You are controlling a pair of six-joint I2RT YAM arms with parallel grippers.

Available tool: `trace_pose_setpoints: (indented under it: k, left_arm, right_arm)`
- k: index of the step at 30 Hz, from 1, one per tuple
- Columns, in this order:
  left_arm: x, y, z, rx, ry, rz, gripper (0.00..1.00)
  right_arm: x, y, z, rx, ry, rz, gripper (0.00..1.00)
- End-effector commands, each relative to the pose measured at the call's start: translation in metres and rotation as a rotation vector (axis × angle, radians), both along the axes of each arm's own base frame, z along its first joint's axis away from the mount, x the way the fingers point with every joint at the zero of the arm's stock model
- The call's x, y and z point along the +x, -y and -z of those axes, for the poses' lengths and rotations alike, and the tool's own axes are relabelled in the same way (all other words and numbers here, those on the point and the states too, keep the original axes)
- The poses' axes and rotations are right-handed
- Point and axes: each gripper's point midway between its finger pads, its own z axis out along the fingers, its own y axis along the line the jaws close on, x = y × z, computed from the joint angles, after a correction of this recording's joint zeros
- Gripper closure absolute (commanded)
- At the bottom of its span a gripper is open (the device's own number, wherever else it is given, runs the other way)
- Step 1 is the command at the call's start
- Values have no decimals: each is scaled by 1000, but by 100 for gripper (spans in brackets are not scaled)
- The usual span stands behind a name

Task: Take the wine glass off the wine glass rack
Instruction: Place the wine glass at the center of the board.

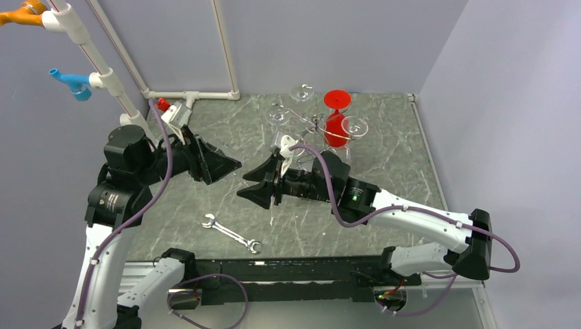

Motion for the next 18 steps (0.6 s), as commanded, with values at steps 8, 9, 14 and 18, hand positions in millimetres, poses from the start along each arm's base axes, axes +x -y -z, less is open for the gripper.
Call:
trace_pose_setpoints:
  k: [8, 9, 14, 18]
  left_arm:
    - [25, -20, 7, 83, 87, -162, 100]
    - [28, -21, 8, 87, 88, -172, 100]
    - [41, -28, 13, 110, 97, -240, 100]
    - [56, -37, 21, 134, 97, -313, 100]
  right_arm:
    - [-7, 26, -55, 94, 15, 36, 33]
    - [-7, 29, -58, 99, 14, 42, 29]
    - [-10, 45, -72, 113, 20, 67, 9]
    - [-7, 57, -73, 107, 24, 106, 2]
